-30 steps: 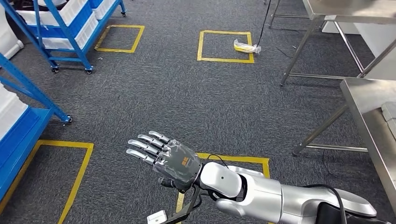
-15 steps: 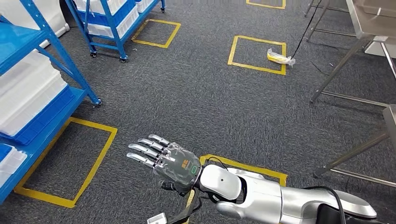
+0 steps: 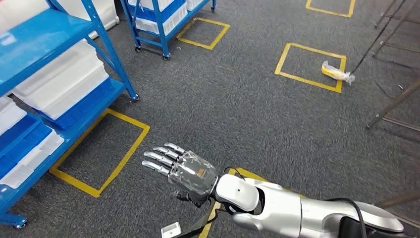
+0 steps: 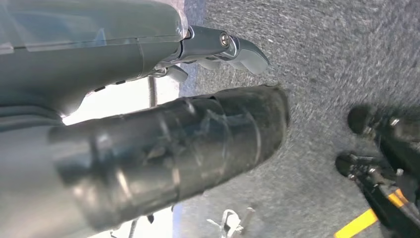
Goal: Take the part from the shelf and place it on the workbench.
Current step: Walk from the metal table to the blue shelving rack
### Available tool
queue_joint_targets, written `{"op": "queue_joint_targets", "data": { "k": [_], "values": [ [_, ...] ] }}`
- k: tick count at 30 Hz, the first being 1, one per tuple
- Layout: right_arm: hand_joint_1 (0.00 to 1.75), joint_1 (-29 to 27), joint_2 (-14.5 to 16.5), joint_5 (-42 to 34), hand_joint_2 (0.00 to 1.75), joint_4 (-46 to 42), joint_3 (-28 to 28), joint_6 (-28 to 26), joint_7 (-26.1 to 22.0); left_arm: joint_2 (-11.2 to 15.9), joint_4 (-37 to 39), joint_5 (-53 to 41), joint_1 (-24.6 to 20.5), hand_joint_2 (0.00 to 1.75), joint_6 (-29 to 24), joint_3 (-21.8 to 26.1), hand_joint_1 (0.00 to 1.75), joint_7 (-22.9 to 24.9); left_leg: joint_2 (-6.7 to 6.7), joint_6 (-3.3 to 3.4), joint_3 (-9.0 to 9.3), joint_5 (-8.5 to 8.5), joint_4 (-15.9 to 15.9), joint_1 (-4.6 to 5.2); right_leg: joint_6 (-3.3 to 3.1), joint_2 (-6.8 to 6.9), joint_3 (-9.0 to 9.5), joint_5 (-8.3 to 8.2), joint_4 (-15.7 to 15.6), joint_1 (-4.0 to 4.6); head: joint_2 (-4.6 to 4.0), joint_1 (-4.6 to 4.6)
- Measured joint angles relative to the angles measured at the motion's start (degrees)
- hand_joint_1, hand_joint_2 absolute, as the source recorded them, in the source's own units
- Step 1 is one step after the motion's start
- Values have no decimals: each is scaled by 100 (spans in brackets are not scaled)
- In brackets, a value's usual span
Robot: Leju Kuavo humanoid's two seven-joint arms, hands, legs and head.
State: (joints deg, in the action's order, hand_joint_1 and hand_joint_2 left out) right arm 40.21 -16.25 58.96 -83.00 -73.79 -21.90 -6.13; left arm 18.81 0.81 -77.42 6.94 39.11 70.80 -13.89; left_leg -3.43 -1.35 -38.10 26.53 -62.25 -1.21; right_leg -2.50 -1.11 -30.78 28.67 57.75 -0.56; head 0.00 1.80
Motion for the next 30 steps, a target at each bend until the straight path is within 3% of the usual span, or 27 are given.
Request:
{"op": "queue_joint_targets", "data": {
  "k": [1,2,3,4,6,8,10,12,13,15,17,19,21,22,23,25,26,27,28,29,30],
  "values": [
    [0,-8,-8,8,175,-1,0,9,30,-4,-1,15,-9,0,-4,3,0,5,173,-11,-187,174,-380,9,-19,92,15,10,-12,18,0,0],
    [0,-23,-18,33,175,-3,0,32,94,-9,-1,37,-17,0,-9,5,0,10,258,-20,-380,322,-764,5,-31,189,28,30,-16,37,0,-1],
    [0,-47,-30,72,175,-13,-1,70,198,-15,-1,54,-13,0,-10,6,0,15,297,-23,-517,388,-1032,0,-38,284,48,58,-15,54,0,-1],
    [0,-74,-42,118,175,-33,-3,111,319,-20,-1,75,4,0,-15,6,0,22,314,-19,-553,346,-1102,-3,-40,370,79,95,-15,69,0,-1],
    [0,-106,-63,188,175,-109,-19,172,527,-22,-1,127,51,0,-34,6,0,31,381,23,-288,-9,-602,9,-30,530,183,189,-17,93,0,-1],
    [0,-108,-82,208,175,-181,-35,198,624,-18,-1,178,71,0,-50,6,0,37,658,105,107,-238,107,91,9,679,283,298,-35,111,0,1],
    [0,-109,-108,204,175,-237,-44,222,667,-9,-1,220,79,0,-47,6,0,38,828,197,288,-169,418,179,78,821,386,377,-70,128,0,1],
    [0,-107,-131,194,175,-302,-52,242,700,-1,-1,262,117,0,-54,6,0,46,694,267,397,-88,503,179,141,896,494,398,-27,112,1,0],
    [0,-104,-137,188,175,-330,-55,246,711,3,-1,279,141,0,-62,6,0,56,620,303,494,-49,542,163,163,818,496,382,105,89,1,-1],
    [0,-93,-143,180,175,-360,-57,251,720,9,-1,299,152,0,-75,6,0,70,494,363,699,24,590,143,195,526,299,378,544,51,1,4],
    [0,-95,-158,173,175,-360,-60,250,714,5,-1,302,124,0,-58,6,0,59,374,394,817,111,601,137,223,243,-133,483,1153,27,0,10],
    [0,-118,-187,167,175,-372,-73,249,712,-7,-1,300,108,0,-25,6,0,36,201,391,960,237,602,123,257,139,-680,772,1661,11,0,12],
    [0,-131,-216,167,175,-388,-89,250,712,-15,-1,300,123,0,-8,6,0,26,6,369,1180,408,602,102,281,113,-1032,952,1652,1,0,11],
    [0,-131,-228,167,175,-393,-93,252,714,-16,-1,306,131,0,-16,6,0,32,-84,355,1311,506,602,91,289,87,-1093,847,1421,-7,0,12],
    [0,-133,-239,167,175,-394,-96,259,716,-17,-1,316,142,0,-30,6,0,43,-166,341,1415,611,606,81,302,2,-1124,503,1095,-21,0,15],
    [0,-146,-264,166,175,-384,-117,282,717,-22,-1,353,134,0,-67,6,0,77,-310,289,1555,796,613,59,303,-210,-1152,-377,539,-18,0,9],
    [0,-146,-268,163,175,-385,-131,292,714,-27,0,369,126,0,-75,5,0,87,-373,253,1601,842,657,33,280,-263,-1149,-676,387,-3,0,9],
    [0,-135,-273,161,175,-390,-141,295,713,-33,0,383,119,0,-77,5,0,93,-417,214,1644,824,686,13,229,-239,-1111,-750,324,25,0,6],
    [0,-116,-271,157,175,-398,-145,293,716,-40,1,398,120,0,-74,4,0,91,-442,183,1651,754,672,-6,170,-162,-1017,-680,268,39,0,6],
    [0,-99,-272,153,175,-405,-145,289,717,-45,1,413,120,0,-67,4,0,89,-353,168,1580,595,481,-15,112,-97,-881,-619,181,49,0,9],
    [0,-91,-277,150,175,-407,-145,289,721,-47,1,430,116,0,-60,4,0,88,-202,166,1394,414,146,-3,64,-35,-712,-551,80,53,0,5]
  ]
}}
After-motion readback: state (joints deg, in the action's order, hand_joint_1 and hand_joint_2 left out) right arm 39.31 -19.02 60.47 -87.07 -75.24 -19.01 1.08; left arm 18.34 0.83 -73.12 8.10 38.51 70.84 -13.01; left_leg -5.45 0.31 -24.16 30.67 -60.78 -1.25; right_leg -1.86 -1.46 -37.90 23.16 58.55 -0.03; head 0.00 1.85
